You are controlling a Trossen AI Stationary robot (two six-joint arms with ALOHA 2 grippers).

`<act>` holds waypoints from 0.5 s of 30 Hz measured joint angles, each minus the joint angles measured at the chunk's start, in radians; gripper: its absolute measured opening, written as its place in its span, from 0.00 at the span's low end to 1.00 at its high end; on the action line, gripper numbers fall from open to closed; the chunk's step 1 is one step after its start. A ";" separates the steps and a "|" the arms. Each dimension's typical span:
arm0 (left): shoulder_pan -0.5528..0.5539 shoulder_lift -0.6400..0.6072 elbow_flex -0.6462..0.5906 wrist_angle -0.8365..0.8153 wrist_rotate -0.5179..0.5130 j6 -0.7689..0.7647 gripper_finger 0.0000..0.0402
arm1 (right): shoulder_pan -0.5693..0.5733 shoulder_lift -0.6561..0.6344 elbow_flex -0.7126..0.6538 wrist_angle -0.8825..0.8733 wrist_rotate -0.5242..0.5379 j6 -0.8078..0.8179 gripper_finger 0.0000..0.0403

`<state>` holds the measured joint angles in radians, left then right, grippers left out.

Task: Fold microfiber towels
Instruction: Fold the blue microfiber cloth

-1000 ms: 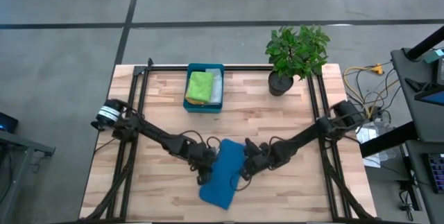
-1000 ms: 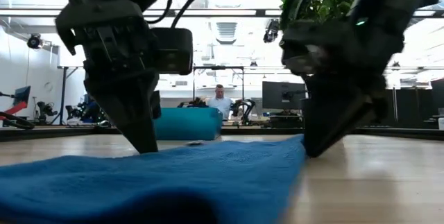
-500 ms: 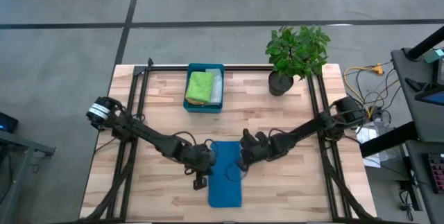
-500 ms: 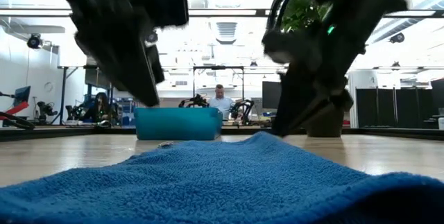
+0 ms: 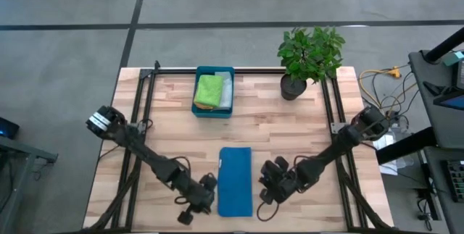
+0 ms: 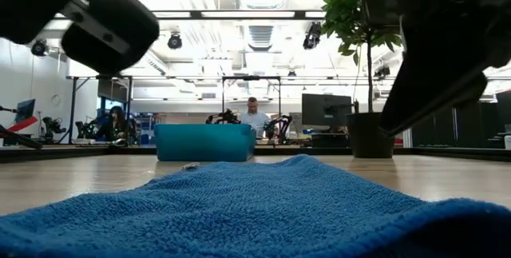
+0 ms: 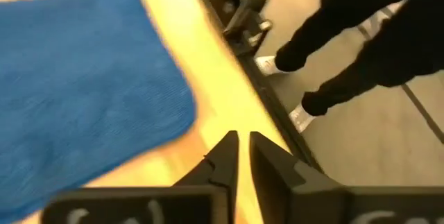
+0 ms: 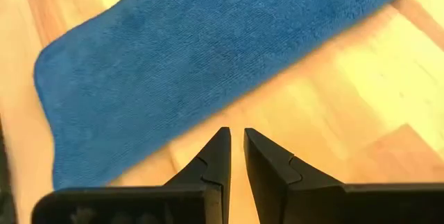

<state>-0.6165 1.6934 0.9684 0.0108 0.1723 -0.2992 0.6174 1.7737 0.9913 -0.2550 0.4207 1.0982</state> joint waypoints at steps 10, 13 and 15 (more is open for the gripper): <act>-0.035 0.146 0.126 0.001 -0.081 0.186 0.40 | 0.046 0.000 0.000 -0.003 -0.001 0.099 0.09; -0.035 0.196 0.174 -0.026 -0.114 0.228 0.45 | 0.060 -0.001 0.000 -0.003 -0.001 0.114 0.09; -0.035 0.231 0.206 -0.061 -0.134 0.231 0.46 | 0.072 -0.005 0.000 -0.003 -0.001 0.116 0.09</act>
<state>-0.6510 1.9241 1.1746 -0.0506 0.0383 -0.0685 0.6895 1.7690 0.9913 -0.2578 0.4194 1.2146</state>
